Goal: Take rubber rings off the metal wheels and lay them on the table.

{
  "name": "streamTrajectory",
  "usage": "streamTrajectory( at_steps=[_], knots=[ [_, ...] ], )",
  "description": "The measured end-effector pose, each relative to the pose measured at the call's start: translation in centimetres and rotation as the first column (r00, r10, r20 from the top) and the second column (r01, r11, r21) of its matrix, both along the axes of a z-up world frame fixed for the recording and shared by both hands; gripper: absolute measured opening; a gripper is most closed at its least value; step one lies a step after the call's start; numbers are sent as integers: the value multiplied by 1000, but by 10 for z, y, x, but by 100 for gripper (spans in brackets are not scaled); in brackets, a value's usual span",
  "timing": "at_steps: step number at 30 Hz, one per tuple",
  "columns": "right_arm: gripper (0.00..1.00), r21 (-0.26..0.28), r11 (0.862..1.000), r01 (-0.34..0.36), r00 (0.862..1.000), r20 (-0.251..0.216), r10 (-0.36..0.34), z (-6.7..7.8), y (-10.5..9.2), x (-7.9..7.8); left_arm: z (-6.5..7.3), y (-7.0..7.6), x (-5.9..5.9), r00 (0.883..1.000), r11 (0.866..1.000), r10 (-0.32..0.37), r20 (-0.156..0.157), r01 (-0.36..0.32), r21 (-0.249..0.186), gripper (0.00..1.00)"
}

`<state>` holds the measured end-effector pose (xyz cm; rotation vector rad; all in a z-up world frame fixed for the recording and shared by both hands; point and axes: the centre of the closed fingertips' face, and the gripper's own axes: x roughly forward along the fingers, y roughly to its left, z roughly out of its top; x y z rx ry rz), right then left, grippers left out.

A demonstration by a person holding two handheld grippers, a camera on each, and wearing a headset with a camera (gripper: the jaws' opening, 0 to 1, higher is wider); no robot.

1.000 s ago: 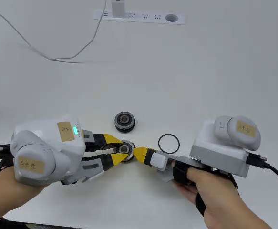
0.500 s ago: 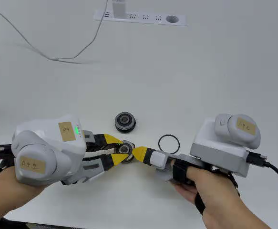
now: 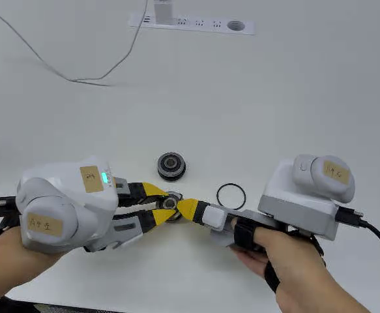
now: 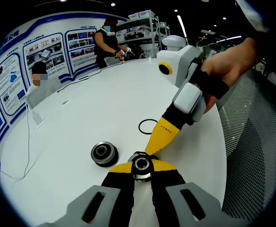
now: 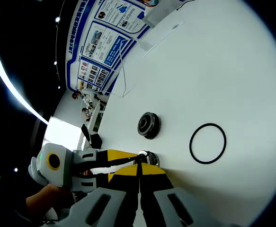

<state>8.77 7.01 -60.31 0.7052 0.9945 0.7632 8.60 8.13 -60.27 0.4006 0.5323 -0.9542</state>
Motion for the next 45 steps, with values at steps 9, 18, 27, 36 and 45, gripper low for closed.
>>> streamTrajectory(
  at_steps=[9,18,27,36,45],
  knots=[
    [0,13,1000,-22,1000,17,22,5,5,-2,0,0,0,1000,1000,2,1,-2,0,13],
    [0,22,998,-52,998,35,51,8,6,-5,0,0,-1,1000,1000,-1,5,1,1,13],
    [0,28,997,-65,997,44,64,11,7,-8,1,0,-1,1000,1000,1,8,-1,-3,13],
    [1,35,996,-80,995,69,78,15,7,-10,1,1,0,1000,1000,3,22,-3,14,13],
    [1,27,998,-59,997,52,58,13,5,-7,1,1,1,1000,1000,10,12,-10,22,14]
  ],
)
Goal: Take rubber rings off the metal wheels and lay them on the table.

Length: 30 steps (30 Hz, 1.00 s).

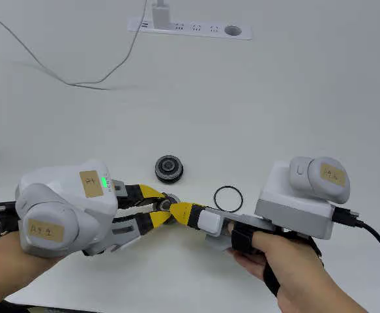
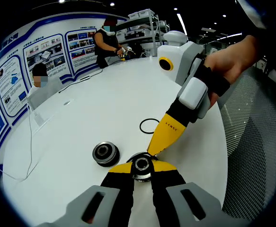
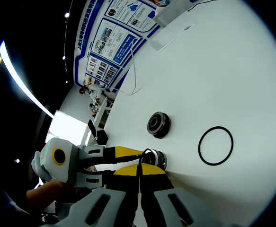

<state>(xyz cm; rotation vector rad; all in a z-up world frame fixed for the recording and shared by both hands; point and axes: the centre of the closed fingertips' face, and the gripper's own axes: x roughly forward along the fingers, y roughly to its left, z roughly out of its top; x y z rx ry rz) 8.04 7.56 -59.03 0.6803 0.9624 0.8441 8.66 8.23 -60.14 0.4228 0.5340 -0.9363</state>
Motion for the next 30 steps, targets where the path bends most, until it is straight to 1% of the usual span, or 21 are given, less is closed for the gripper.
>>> streamTrajectory(
  at_steps=[2,3,5,8,11,16,19,21,22,23,26,30],
  knots=[
    [1,-1,1000,1,1000,-1,-1,-1,0,1,1,1,1,1000,1000,3,3,-3,5,16],
    [1,-1,1000,2,1000,-4,-2,-1,0,1,4,2,2,1000,1000,10,8,-10,-3,17],
    [1,-1,1000,1,1000,-4,-1,-1,0,1,8,3,2,1000,1000,13,4,-13,-14,18],
    [1,9,1000,-3,1000,-6,3,1,2,0,13,6,2,1000,1000,23,12,-23,-15,20],
    [1,9,1000,-9,1000,-4,9,1,4,-1,16,10,3,999,999,38,14,-37,-28,21],
    [1,7,1000,-11,1000,-10,12,0,4,-2,19,13,4,998,998,54,15,-53,-32,23],
    [1,15,1000,-8,1000,-13,8,1,5,-2,24,15,4,998,996,68,9,-67,-51,25],
    [1,34,999,0,1000,-13,0,5,7,0,30,17,6,996,993,91,17,-89,-79,28],
    [1,40,999,3,1000,-11,-3,6,7,1,32,18,7,995,992,99,19,-97,-85,28],
    [1,59,998,10,1000,-10,-9,10,8,3,36,20,8,993,989,115,20,-112,-100,29],
    [1,90,996,26,1000,-15,-25,16,9,6,42,24,9,990,986,135,30,-131,-105,32],
    [1,112,993,50,999,-17,-48,24,6,10,49,30,11,985,980,167,40,-161,-114,35]
  ],
)
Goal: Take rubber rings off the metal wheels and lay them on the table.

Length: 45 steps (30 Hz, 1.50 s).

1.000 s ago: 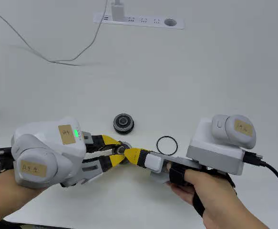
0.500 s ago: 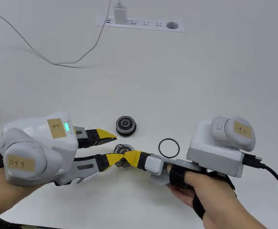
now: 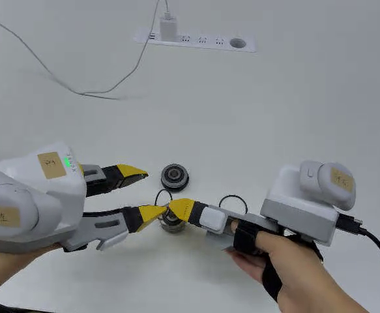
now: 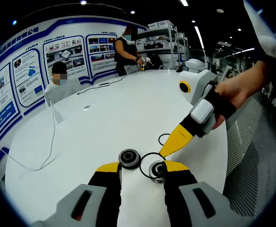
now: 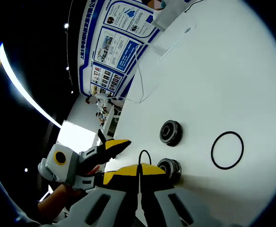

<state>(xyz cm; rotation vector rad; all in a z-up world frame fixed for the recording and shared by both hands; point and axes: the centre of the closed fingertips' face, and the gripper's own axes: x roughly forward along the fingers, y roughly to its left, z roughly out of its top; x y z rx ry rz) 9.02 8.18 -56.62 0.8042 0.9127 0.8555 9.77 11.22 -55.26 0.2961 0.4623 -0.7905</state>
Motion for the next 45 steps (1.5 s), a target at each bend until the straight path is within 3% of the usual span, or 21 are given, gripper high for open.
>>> streamTrajectory(
  at_steps=[10,18,21,36,45],
  knots=[
    [1,-14,996,87,996,2,-87,2,-31,15,13,2,2,999,998,45,11,-45,-42,46],
    [1,-73,977,200,979,-34,-203,-18,-74,24,19,-3,-1,999,996,50,16,-48,-71,51],
    [1,-92,970,224,973,-39,-229,-24,-85,25,20,-1,-1,998,996,65,13,-64,-69,57],
    [1,-152,950,271,958,-52,-282,-41,-100,27,30,1,-4,996,993,85,31,-82,-83,60],
    [2,-239,931,277,958,-10,-288,-49,-112,26,32,2,-5,995,993,89,36,-86,-78,60]
  ],
)
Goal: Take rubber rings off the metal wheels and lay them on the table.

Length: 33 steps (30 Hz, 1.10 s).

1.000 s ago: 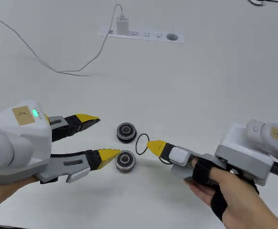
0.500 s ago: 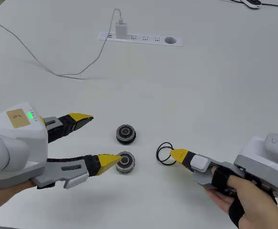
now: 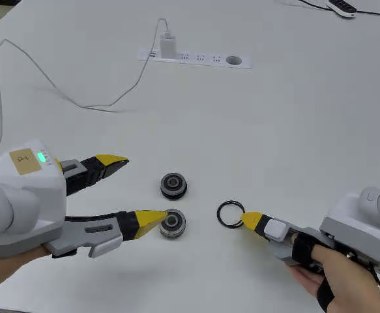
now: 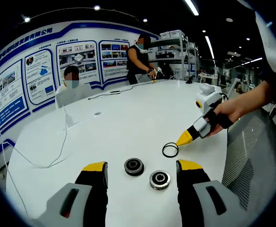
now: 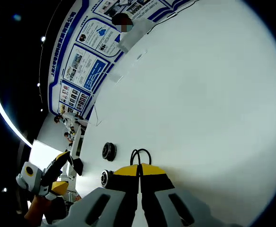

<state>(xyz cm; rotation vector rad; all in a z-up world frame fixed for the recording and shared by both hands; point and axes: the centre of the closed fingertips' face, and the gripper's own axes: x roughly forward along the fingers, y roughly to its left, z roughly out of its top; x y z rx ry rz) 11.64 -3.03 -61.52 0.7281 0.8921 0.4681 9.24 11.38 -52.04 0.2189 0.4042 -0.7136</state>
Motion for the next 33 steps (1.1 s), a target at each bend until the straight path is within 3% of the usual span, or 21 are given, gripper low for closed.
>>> streamTrajectory(
  at_steps=[7,10,20,25,33],
  knots=[
    [8,-41,999,13,1000,17,-12,0,-6,4,0,0,-2,1000,1000,0,-1,0,2,60],
    [8,-82,997,-4,999,42,8,-1,-9,5,1,0,-3,1000,1000,0,-1,0,0,60],
    [13,-74,997,-2,998,58,6,7,-8,4,-2,0,0,1000,1000,-16,-6,16,18,59],
    [17,-24,998,-52,996,78,54,19,5,2,-7,3,7,999,998,-46,-22,47,52,57],
    [17,54,993,-105,991,87,100,32,24,-1,-15,-1,25,997,995,-73,-34,75,59,53]
  ],
)
